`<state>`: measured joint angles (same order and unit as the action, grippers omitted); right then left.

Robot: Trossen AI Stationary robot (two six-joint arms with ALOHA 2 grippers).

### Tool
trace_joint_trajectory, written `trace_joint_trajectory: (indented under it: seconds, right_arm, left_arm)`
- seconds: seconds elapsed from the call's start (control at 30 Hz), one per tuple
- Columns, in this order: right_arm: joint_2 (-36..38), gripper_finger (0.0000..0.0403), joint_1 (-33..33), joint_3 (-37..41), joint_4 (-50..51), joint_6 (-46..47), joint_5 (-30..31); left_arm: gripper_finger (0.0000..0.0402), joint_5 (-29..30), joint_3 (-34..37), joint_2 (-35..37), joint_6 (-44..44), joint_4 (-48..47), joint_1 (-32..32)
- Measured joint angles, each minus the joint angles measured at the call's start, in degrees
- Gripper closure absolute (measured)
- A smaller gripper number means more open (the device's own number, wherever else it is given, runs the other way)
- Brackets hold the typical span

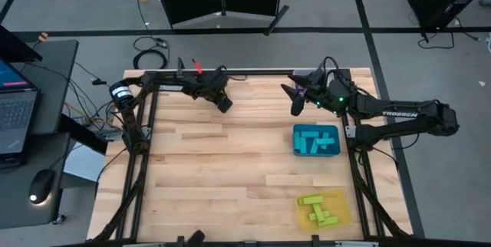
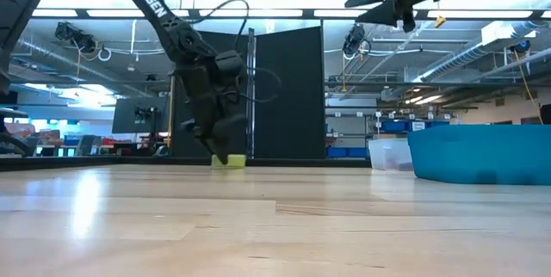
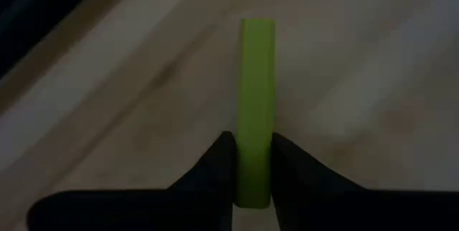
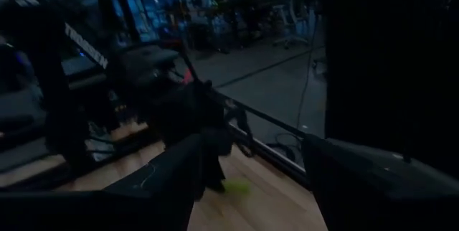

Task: Sort blocks
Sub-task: Put the light green block into the yellow bin

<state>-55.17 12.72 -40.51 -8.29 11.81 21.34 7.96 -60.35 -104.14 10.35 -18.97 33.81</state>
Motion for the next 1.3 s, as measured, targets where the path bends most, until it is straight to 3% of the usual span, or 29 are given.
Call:
trace_joint_trajectory:
  seconds: [0.2,0.37,0.5,0.6,0.9,1.3]
  right_arm:
    - [2.76,0.0154,-1.3,-0.02,-4.98,-1.32,-5.35]
    - [6.0,0.0154,-2.63,-0.07,-15.55,-1.33,-16.04]
    - [8.42,0.0154,-4.12,-0.07,-25.18,-0.29,-24.07]
    - [9.95,0.0154,-5.2,-0.07,-30.25,0.2,-26.15]
    - [12.64,0.0154,-6.68,-0.07,-33.7,3.89,-26.0]
    - [12.66,0.0154,-6.79,-0.57,-34.06,9.68,-25.58]
  left_arm:
    - [0.0338,-3.9,-0.03,3.8,-3.0,9.56,-8.87]
    - [0.0338,-10.38,-0.17,6.27,-5.27,22.93,-16.95]
    - [0.0338,-16.46,-1.05,5.17,-1.44,31.42,-23.05]
    - [0.0338,-17.17,-3.46,2.8,0.22,34.32,-28.05]
    - [0.0338,-19.56,-20.04,-9.5,-2.0,35.32,-38.86]
    - [0.0338,-22.47,-47.03,-29.35,-2.07,25.58,-47.4]
